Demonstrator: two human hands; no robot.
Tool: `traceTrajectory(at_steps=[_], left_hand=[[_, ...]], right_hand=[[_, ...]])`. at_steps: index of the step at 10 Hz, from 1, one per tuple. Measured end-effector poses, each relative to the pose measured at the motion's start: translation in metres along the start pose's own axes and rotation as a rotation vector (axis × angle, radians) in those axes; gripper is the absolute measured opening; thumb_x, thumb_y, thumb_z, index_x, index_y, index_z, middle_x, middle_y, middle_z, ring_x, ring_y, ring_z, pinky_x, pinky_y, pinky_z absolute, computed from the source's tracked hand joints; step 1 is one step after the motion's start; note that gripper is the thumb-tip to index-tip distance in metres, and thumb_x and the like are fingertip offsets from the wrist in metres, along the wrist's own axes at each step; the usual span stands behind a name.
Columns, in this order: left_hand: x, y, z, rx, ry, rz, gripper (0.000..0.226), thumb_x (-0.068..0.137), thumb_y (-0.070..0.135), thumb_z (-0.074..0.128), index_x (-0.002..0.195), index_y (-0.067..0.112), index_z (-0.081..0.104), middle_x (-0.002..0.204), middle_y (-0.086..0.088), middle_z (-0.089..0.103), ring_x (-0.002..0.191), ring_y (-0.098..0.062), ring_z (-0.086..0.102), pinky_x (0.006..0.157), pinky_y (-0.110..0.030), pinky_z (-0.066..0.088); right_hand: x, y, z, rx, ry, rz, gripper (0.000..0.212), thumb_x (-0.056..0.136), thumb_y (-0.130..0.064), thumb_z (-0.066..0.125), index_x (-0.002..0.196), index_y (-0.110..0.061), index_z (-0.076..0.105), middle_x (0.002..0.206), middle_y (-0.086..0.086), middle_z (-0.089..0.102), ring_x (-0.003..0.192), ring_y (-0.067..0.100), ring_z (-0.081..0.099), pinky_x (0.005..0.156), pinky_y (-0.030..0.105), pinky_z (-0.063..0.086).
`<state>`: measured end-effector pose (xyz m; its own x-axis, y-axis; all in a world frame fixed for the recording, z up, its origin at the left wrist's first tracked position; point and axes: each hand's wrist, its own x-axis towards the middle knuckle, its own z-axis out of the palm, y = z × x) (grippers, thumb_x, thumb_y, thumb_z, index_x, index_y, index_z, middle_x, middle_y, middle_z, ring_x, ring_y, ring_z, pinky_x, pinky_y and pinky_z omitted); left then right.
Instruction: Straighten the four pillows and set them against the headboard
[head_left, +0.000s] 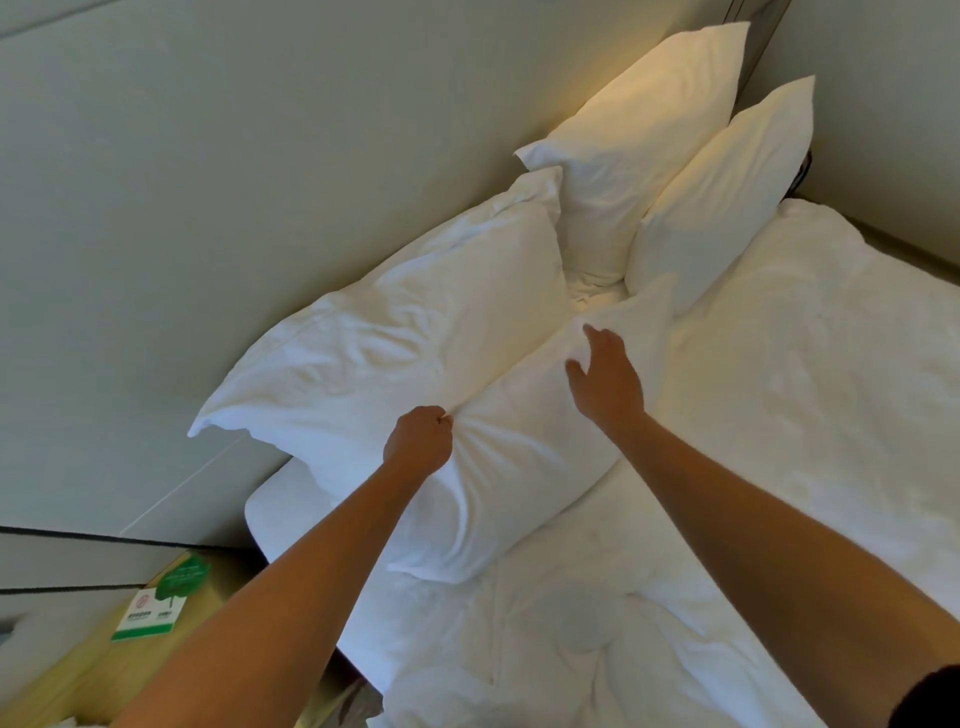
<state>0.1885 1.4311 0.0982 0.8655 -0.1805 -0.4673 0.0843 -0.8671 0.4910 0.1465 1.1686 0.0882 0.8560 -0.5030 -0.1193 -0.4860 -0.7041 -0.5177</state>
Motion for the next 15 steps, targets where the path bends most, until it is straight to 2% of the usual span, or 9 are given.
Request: traceTrajectory(at_steps=[1,3,6,8,9,10,11,12,15], left_hand=[[0.006,-0.006,0.009,0.041,0.016,0.024,0.032,0.105,0.032,0.042,0.111,0.015,0.069,0.117,-0.006,0.067,0.099,-0.028,0.064,0.082,-0.036,0.051],[0.000,-0.024,0.025,0.029,0.058,0.063,0.032,0.105,0.032,0.040,0.081,0.019,0.054,0.075,0.005,0.058,0.071,-0.021,0.058,0.063,-0.030,0.041],[0.053,-0.048,-0.017,0.010,0.151,0.098,0.026,0.104,0.035,0.044,0.083,0.026,0.054,0.072,0.011,0.055,0.072,-0.021,0.058,0.066,-0.032,0.042],[0.077,-0.031,-0.037,0.079,0.186,0.144,0.027,0.105,0.030,0.043,0.081,0.021,0.052,0.073,0.005,0.056,0.075,-0.029,0.063,0.063,-0.033,0.043],[0.054,-0.022,-0.022,0.126,0.233,0.219,0.021,0.102,0.032,0.051,0.117,0.019,0.057,0.112,-0.004,0.064,0.105,-0.029,0.064,0.077,-0.038,0.053],[0.014,-0.024,0.009,0.293,0.255,0.375,0.065,0.096,0.037,0.060,0.153,0.020,0.033,0.165,-0.007,0.028,0.152,-0.026,0.027,0.104,-0.041,0.048],[-0.010,-0.035,0.039,0.496,0.138,0.532,0.066,0.098,0.040,0.058,0.156,0.022,0.032,0.171,-0.007,0.012,0.158,-0.026,0.009,0.117,-0.046,0.037],[-0.009,-0.051,0.049,0.629,-0.056,0.432,0.064,0.101,0.045,0.048,0.158,0.025,0.028,0.172,-0.007,-0.001,0.158,-0.027,-0.002,0.124,-0.052,0.023],[-0.017,-0.066,0.053,0.764,-0.042,0.433,0.068,0.101,0.047,0.045,0.160,0.023,0.024,0.171,-0.008,-0.007,0.158,-0.030,-0.004,0.125,-0.054,0.014]], right_hand=[[-0.047,0.023,0.045,0.106,-0.078,0.158,0.085,0.100,-0.050,0.063,0.167,-0.024,0.019,0.172,0.014,0.019,0.152,0.037,0.038,0.115,0.047,0.041],[-0.097,0.053,0.121,0.535,-0.224,0.692,0.127,0.076,-0.073,0.078,0.168,-0.033,0.001,0.169,0.019,0.024,0.151,0.044,0.034,0.115,0.059,0.044],[-0.035,-0.001,0.157,0.513,-0.257,0.691,0.138,0.061,-0.089,0.073,0.162,-0.050,-0.014,0.164,0.015,0.037,0.139,0.043,0.049,0.074,0.050,0.067],[0.020,-0.023,0.164,0.427,-0.311,0.641,0.143,0.061,-0.089,0.071,0.161,-0.046,-0.021,0.163,0.016,0.039,0.136,0.043,0.053,0.051,0.038,0.059],[0.015,-0.018,0.167,0.423,-0.317,0.667,0.142,0.063,-0.087,0.073,0.161,-0.046,-0.021,0.165,0.019,0.035,0.138,0.045,0.050,0.058,0.041,0.060],[0.002,-0.013,0.166,0.450,-0.321,0.676,0.138,0.067,-0.084,0.074,0.162,-0.046,-0.019,0.167,0.019,0.030,0.141,0.045,0.047,0.075,0.049,0.063],[-0.006,-0.007,0.159,0.420,-0.357,0.629,0.129,0.077,-0.079,0.071,0.166,-0.039,-0.014,0.165,0.019,0.036,0.146,0.043,0.044,0.101,0.056,0.056],[-0.017,0.003,0.142,0.382,-0.393,0.514,0.113,0.087,-0.068,0.070,0.169,-0.030,0.002,0.167,0.012,0.038,0.152,0.037,0.038,0.119,0.049,0.041],[-0.073,0.033,0.069,0.384,-0.322,0.372,0.064,0.096,-0.046,0.069,0.150,-0.016,0.051,0.142,0.012,0.065,0.134,0.030,0.060,0.109,0.040,0.044]])
